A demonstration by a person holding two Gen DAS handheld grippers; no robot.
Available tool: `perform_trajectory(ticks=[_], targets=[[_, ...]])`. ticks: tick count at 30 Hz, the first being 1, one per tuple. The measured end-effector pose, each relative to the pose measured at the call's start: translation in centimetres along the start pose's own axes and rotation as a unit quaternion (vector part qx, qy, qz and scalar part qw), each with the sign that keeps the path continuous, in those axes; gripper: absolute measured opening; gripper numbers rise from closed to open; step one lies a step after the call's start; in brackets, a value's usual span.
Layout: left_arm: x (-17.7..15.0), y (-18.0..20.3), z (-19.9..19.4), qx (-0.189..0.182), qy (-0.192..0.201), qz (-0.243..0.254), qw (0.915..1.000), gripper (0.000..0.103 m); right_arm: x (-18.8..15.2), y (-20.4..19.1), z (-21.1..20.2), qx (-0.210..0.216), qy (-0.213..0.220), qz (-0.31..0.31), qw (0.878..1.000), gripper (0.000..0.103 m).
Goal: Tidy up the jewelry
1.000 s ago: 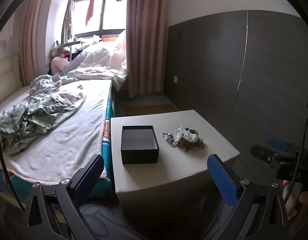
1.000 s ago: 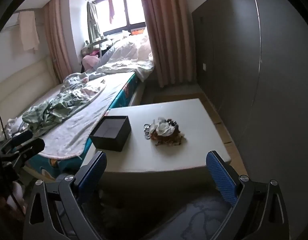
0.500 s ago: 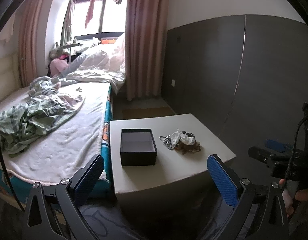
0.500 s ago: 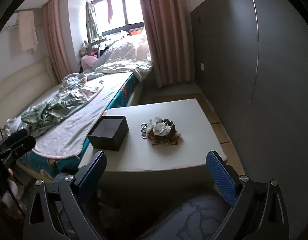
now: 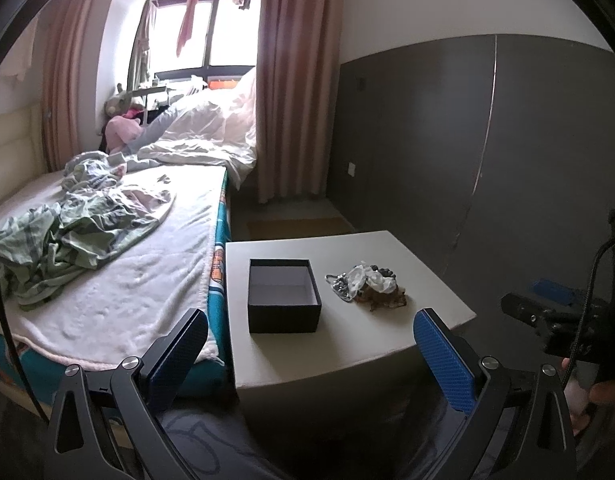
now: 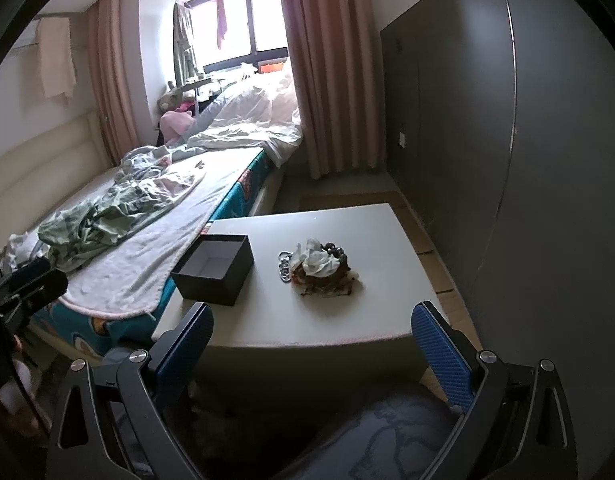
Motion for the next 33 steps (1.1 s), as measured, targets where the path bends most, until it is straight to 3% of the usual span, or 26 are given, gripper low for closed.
perform_trajectory(ticks=[33], targets=[[-0.17, -0.75, -0.4, 0.004, 0.002, -0.006, 1.0, 0.102, 0.09, -1.03, -0.9, -0.012, 0.001, -0.009, 1.0, 0.1]])
Point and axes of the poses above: each gripper's, at about its wrist camera, not at the fingertips, and z roughly the way its jaws point, y to its right, x to its top, the point moved 8 cm from there along z, roughly the way its jaws point, and after that the axes turned 6 degrees about z, right-handed, at the moved point
